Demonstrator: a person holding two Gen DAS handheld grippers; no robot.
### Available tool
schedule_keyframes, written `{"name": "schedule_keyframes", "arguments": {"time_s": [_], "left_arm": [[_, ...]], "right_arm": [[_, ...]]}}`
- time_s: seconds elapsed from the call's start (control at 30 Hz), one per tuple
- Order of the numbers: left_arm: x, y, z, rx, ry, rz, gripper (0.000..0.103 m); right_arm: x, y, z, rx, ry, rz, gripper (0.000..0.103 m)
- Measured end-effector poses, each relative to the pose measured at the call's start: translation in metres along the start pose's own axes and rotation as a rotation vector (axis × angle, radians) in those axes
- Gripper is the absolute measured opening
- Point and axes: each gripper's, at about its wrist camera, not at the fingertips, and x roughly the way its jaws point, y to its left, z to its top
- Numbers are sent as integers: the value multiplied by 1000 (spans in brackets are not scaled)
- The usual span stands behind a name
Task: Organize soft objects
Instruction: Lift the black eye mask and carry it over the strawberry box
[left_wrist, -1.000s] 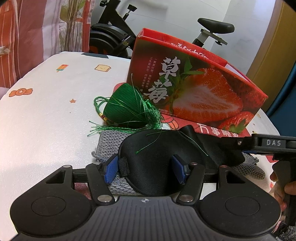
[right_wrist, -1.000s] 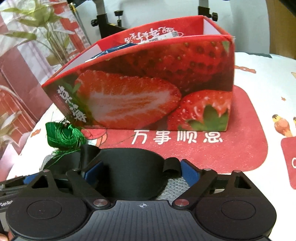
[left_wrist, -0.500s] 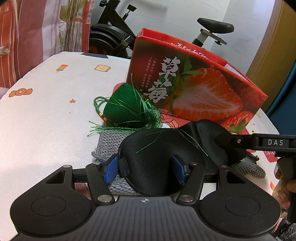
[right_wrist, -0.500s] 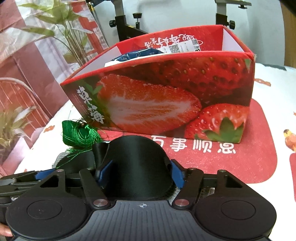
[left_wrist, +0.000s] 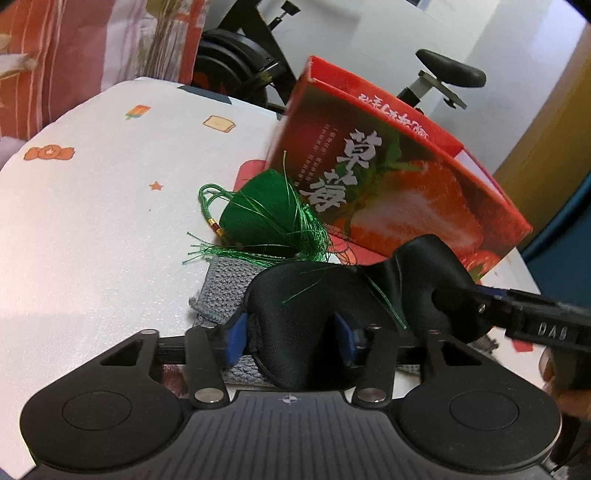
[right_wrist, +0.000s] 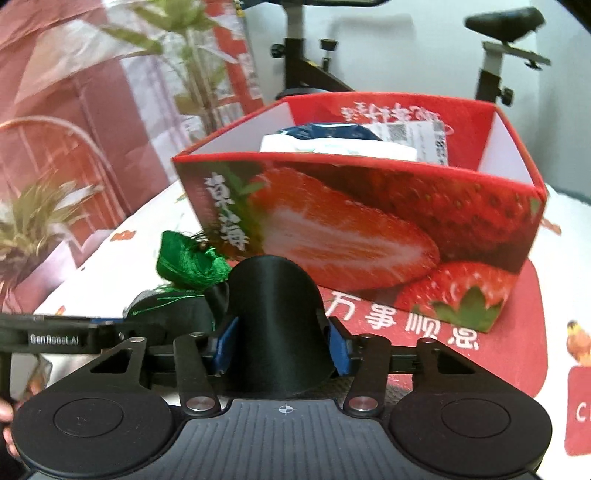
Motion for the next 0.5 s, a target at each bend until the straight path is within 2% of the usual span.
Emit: {"name": "schedule_keyframes", "arguments": {"time_s": [0.07, 0.17, 0.23, 0.27, 0.33, 0.5], "left_arm": [[-4, -1, 2, 0, -4, -8, 49], [-13, -11, 4, 68, -37, -13, 47], [-13, -16, 5, 95, -35, -10, 35], [-12, -16, 5, 94, -27, -9, 32], [-12, -14, 5, 77, -22, -3, 18], [-29, -16, 12, 81, -88, -6, 14]], "right_arm": [[-1, 2, 0, -9, 4, 0, 40], [0, 1, -2, 5, 10, 1, 36], [-1, 0, -3, 16, 9, 4, 35], [-2, -1, -3, 19, 6, 6, 34], [-5, 0, -3, 21, -5, 13, 32], [-18, 1, 8, 45, -54, 63, 29]]}}
